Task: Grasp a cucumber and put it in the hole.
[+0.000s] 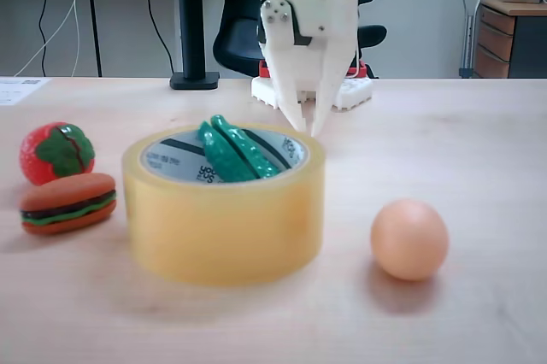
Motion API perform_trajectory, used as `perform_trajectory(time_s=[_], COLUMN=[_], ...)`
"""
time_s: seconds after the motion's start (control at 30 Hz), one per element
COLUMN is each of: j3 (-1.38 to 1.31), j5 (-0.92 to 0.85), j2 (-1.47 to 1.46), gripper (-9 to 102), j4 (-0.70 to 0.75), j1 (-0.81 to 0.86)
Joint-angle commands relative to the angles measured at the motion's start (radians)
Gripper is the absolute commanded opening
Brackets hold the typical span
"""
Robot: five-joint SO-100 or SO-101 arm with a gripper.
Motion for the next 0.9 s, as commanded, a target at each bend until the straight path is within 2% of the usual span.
perform_trajectory(time_s=[0.0,0.87], j3=[-0.011,-0.011], j5=[0.003,0.003], j2=[0.009,0.043], gripper=[0,0], j4=[0.009,0.009], j1=[0.002,0.002])
